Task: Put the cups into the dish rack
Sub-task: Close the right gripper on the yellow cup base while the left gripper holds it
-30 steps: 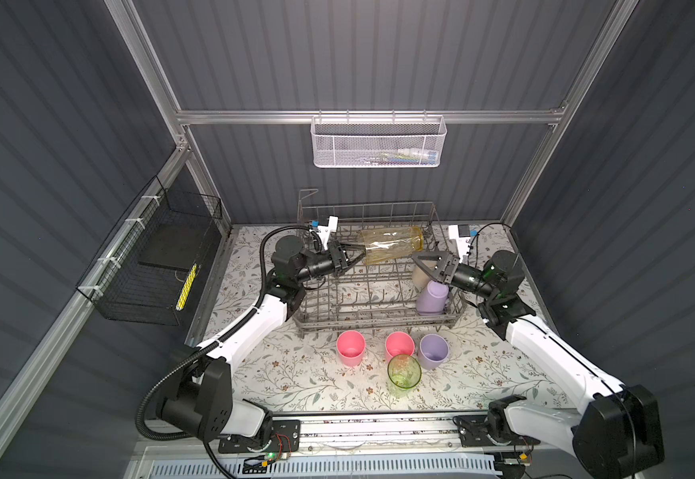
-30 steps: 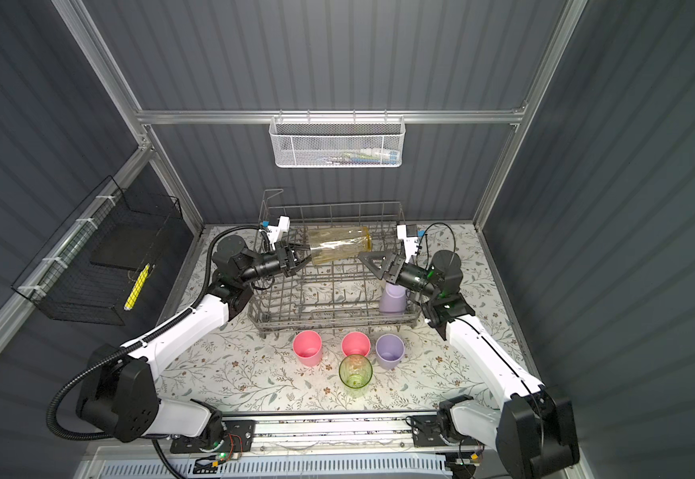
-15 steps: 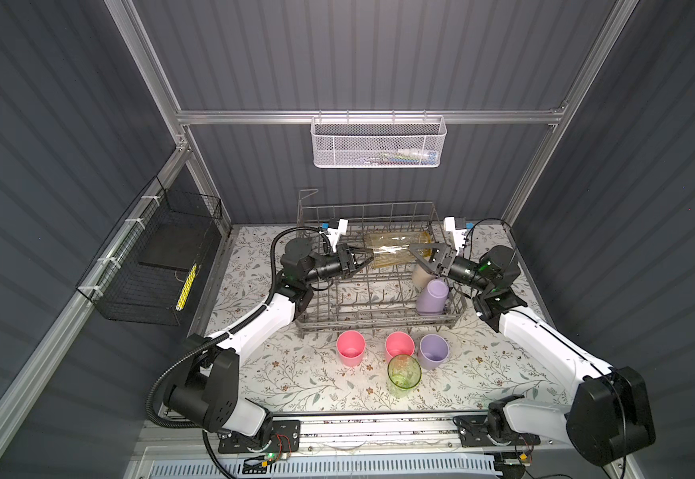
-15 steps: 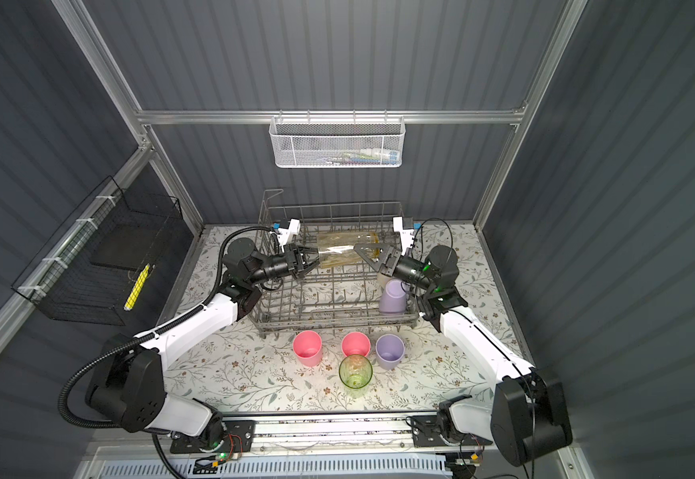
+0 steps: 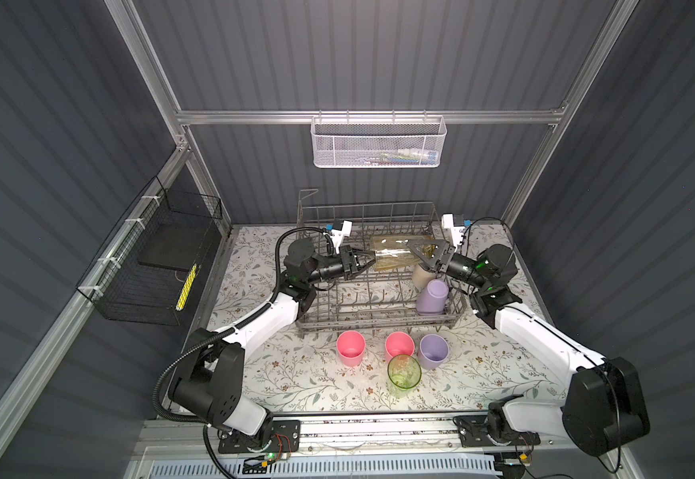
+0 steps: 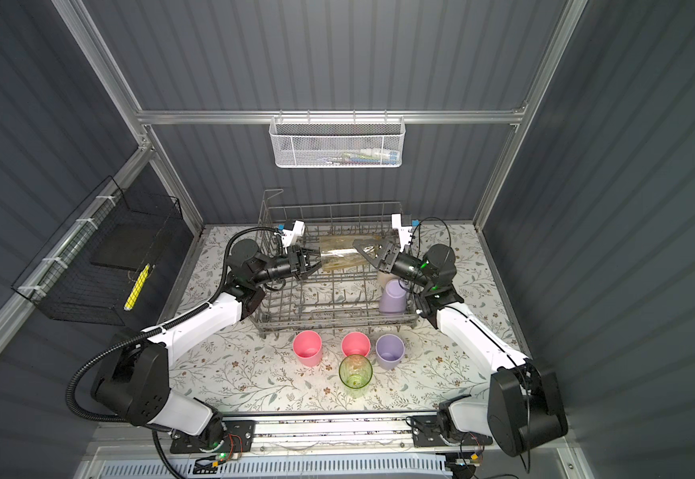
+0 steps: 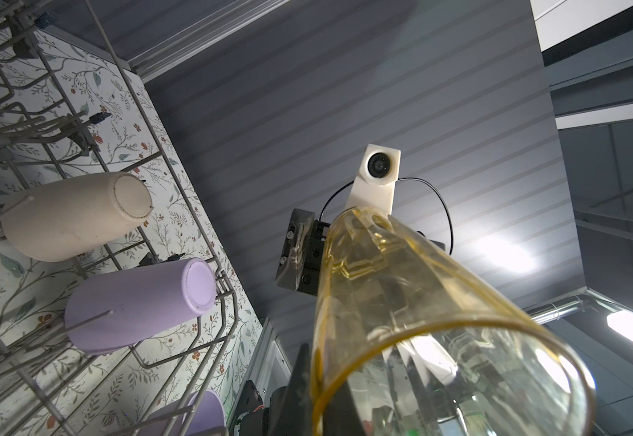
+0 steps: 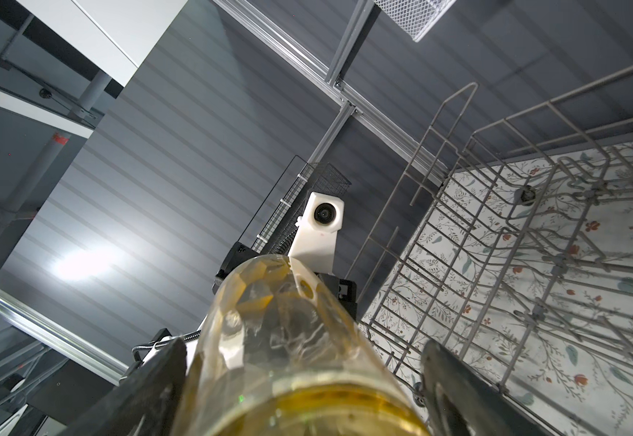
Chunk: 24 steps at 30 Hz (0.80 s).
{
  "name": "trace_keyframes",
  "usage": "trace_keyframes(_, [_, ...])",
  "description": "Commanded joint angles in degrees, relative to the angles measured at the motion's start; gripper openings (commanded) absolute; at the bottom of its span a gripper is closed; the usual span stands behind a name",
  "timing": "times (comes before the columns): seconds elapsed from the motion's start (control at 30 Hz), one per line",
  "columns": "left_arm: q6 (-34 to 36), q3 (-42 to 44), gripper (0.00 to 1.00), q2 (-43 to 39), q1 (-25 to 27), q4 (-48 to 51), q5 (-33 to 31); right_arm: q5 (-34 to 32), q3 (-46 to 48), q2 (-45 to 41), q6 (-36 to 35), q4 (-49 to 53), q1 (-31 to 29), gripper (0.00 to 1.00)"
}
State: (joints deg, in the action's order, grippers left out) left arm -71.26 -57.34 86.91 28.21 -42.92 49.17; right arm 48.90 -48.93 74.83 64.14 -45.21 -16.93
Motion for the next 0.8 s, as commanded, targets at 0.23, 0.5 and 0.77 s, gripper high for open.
trace_keyframes(0.23, [-0.66,0.67,0.0,1.55,0.36,-3.53,1.46,1.63,-2.22,2.55,2.49,-5.52,-0.91,0.91])
trace_keyframes(0.5, [-0.83,1.04,0.0,1.42,0.36,-3.76,1.63,2.07,-2.16,3.25,2.91,-6.39,-1.51,0.85])
trace_keyframes(0.77, [-0.69,1.0,0.0,0.9,0.32,-3.54,1.46,1.9,-1.62,1.95,2.17,-5.0,-1.53,0.77])
